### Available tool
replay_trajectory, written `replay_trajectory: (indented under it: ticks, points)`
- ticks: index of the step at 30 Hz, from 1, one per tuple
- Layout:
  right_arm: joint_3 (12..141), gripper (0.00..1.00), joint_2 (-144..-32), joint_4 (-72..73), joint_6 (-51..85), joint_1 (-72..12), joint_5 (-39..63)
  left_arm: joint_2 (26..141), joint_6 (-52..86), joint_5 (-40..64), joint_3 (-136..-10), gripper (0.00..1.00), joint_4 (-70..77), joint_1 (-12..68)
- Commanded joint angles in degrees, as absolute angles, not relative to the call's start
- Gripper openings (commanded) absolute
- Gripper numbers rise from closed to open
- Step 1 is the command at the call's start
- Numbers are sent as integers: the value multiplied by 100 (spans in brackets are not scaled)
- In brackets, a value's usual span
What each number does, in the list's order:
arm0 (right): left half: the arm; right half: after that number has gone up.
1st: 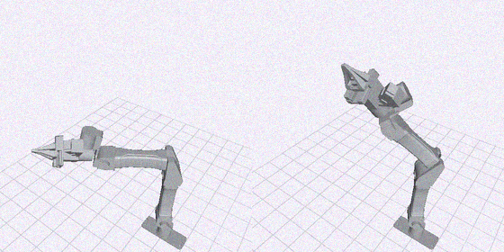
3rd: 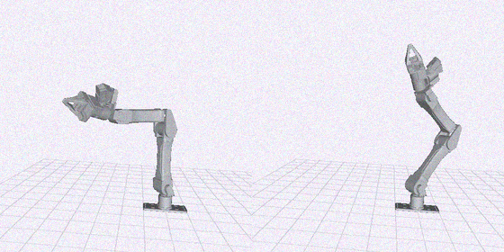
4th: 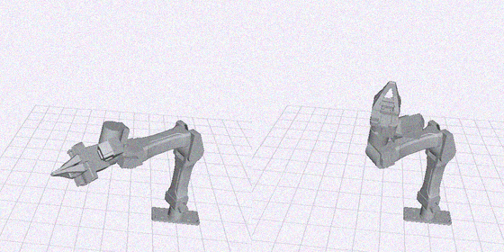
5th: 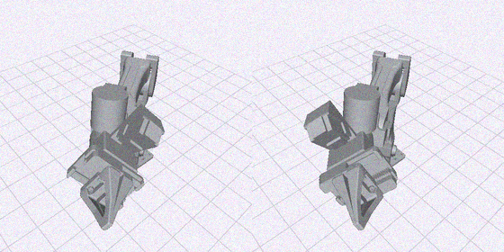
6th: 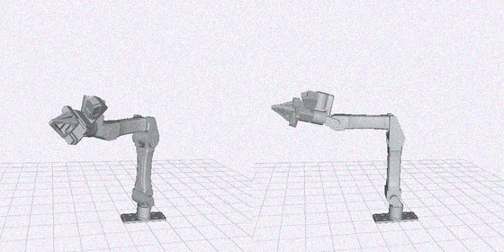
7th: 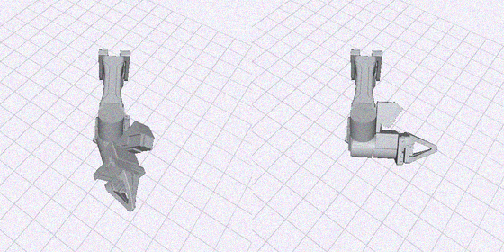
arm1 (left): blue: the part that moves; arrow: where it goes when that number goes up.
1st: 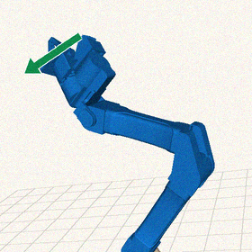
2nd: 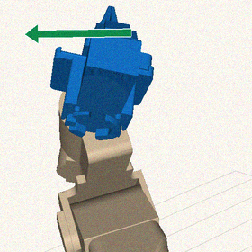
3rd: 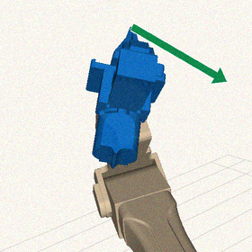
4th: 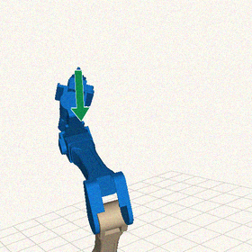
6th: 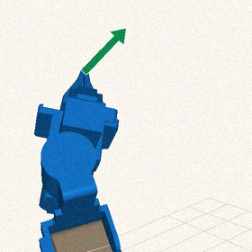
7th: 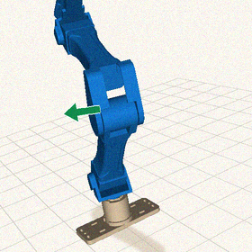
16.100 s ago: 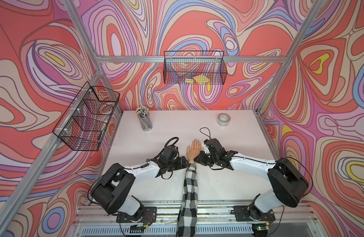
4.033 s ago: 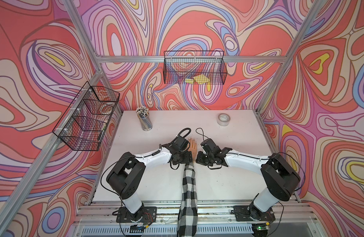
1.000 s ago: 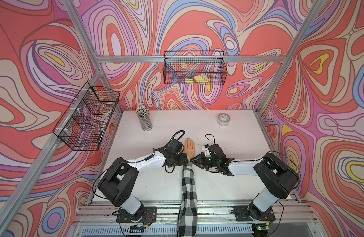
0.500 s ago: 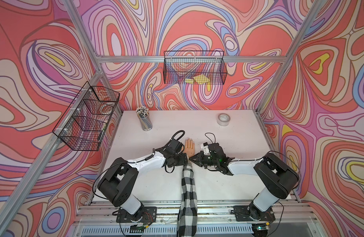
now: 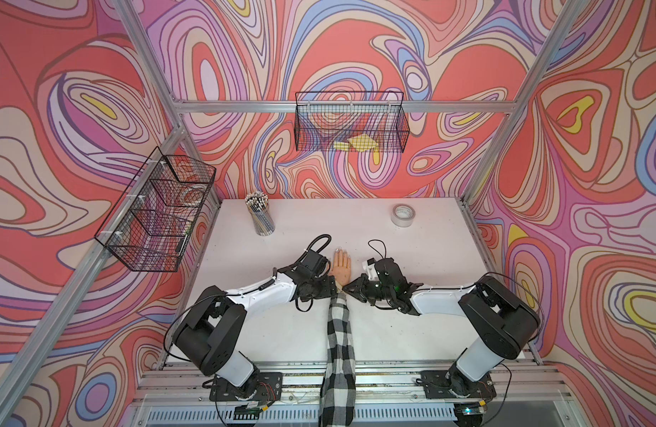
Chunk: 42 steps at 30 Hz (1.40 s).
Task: Take off the watch
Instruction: Untie the watch from the hand.
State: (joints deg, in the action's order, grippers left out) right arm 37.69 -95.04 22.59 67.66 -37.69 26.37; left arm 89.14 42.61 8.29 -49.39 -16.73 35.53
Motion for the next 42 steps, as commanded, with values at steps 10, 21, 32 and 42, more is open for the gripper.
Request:
replay_trajectory:
  ticks: [10, 21, 32, 42]
  points:
    - [4025, 11, -9685, 2455, 6735, -3805, 2812, 8758, 4228, 756, -4880, 82, -1815, 3507]
    - [4025, 0, -9655, 2383, 6729, -3805, 2786, 8513, 4053, 695, -4939, 82, -1985, 3174]
    - [4225, 0, -9572, 2207, 6651, -3802, 2808, 8400, 3990, 797, -4922, 82, -2016, 2909]
    - [4385, 0, -9562, 2014, 6548, -3798, 2828, 8463, 4025, 850, -4870, 82, -1944, 2909]
